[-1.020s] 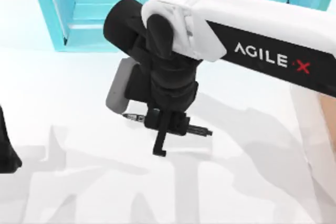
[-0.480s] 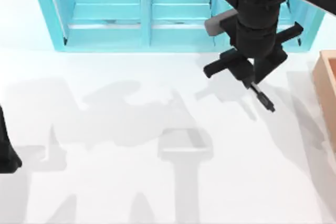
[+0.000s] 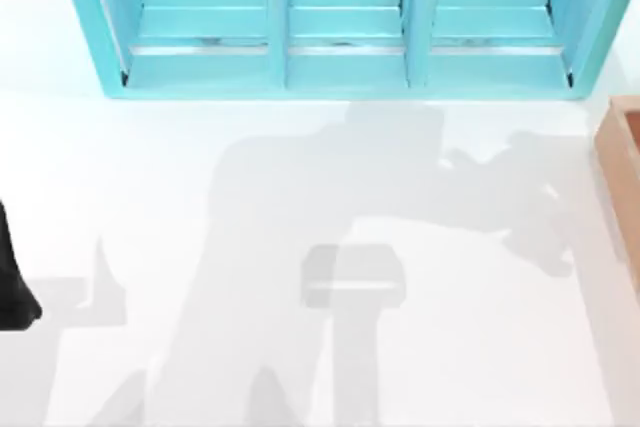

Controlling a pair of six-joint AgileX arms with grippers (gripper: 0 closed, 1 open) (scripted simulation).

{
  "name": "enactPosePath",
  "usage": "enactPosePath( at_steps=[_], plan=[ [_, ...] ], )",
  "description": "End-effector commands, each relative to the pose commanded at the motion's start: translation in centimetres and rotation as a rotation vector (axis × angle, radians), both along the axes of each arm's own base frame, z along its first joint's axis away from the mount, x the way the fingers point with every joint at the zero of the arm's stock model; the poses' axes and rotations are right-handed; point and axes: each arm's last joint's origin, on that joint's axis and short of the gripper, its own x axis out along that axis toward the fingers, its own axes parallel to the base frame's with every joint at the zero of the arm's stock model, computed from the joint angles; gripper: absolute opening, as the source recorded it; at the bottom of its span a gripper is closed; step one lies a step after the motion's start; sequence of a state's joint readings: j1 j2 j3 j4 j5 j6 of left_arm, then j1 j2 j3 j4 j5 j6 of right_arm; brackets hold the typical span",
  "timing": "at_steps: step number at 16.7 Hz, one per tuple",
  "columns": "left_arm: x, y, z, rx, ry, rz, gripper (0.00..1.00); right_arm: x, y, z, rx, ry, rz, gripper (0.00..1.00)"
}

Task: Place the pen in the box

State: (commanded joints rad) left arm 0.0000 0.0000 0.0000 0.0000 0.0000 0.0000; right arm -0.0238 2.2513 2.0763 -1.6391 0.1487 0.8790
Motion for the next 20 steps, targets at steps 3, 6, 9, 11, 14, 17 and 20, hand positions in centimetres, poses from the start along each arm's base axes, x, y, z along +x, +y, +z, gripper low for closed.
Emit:
enactPosePath(
  at_steps=[3, 6, 9, 11, 14, 17, 20],
  plan=[
    [0.0, 0.0, 0.0, 0.0, 0.0, 0.0, 1.0, -1.1, -6.7, 0.4, -0.062, 0.02, -0.376, 0.0],
    [0.0, 0.0, 0.0, 0.0, 0.0, 0.0, 1.0, -2.5, -11.1, 0.9, -0.099, 0.032, -0.611, 0.0],
    [0.0, 0.0, 0.0, 0.0, 0.0, 0.0, 1.0, -3.1, -12.4, 1.0, -0.109, 0.036, -0.679, 0.0],
    [0.0, 0.0, 0.0, 0.0, 0.0, 0.0, 1.0, -3.1, -12.4, 1.0, -0.109, 0.036, -0.679, 0.0],
    [0.0, 0.0, 0.0, 0.0, 0.0, 0.0, 1.0, -2.9, -12.2, 0.9, -0.109, 0.036, -0.674, 0.0],
    [0.0, 0.0, 0.0, 0.0, 0.0, 0.0, 1.0, -2.4, -9.8, 0.7, -0.126, 0.023, -0.638, 0.0],
    [0.0, 0.0, 0.0, 0.0, 0.0, 0.0, 1.0, -2.0, -6.8, -0.3, -0.141, 0.003, -0.604, 0.0]
  ],
)
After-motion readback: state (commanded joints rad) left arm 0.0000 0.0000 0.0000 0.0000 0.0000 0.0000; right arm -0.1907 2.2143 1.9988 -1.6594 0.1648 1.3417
